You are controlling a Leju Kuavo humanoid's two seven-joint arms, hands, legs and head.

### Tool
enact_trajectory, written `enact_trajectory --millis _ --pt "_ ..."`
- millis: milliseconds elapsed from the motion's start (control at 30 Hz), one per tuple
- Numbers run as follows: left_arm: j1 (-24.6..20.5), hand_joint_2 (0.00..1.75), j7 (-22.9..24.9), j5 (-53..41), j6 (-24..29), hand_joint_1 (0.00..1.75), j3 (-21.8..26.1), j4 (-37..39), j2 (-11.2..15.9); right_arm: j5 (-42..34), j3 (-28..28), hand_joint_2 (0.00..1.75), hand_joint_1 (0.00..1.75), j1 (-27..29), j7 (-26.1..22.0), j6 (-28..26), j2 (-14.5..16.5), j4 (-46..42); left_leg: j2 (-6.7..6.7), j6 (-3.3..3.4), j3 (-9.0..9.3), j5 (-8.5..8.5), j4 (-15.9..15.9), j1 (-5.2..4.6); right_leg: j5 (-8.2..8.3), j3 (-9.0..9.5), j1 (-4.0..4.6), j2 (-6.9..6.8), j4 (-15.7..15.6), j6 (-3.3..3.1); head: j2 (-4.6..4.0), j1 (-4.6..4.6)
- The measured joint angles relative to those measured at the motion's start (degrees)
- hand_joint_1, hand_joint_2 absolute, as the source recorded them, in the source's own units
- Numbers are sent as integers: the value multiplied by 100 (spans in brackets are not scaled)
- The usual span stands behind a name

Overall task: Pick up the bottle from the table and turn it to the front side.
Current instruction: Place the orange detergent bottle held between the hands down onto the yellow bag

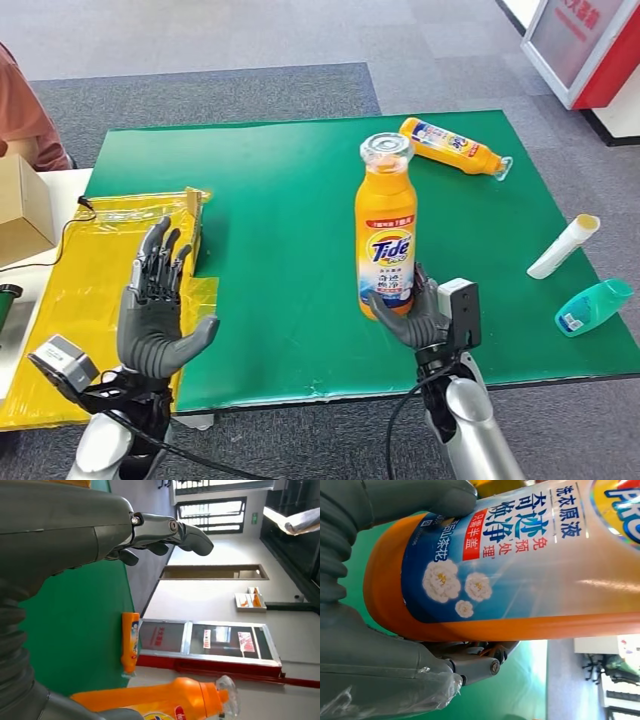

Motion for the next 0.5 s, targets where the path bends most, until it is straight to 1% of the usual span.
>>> enact_trajectory --millis 67,167,233,367,500 --pt "2 175 60 384 -196 0 0 10 7 -50 9 175 175 -5 -91 48 3 -73 0 0 -1 0 0 0 0 0 0 0 0 0 0 1" --pt "-89 175 279 1130 -713 0 1 118 21 -52 112 175 175 -54 -281 124 15 -191 0 0 -1 1 0 0 1 0 0 0 0 0 0 1" --pt "-183 175 406 1461 -969 0 2 222 35 -16 219 175 175 -103 -367 144 37 -254 0 0 0 2 0 0 2 0 0 0 0 0 0 0" --pt "-360 175 593 1794 -1226 0 3 420 67 173 430 175 175 -153 -483 116 55 -373 -1 1 0 4 0 0 2 1 0 -1 0 0 0 -1" --pt "-566 175 760 1921 -1388 0 3 591 138 657 699 175 175 -181 -619 -60 55 -534 -1 0 0 4 0 0 2 0 0 -1 0 0 0 0"
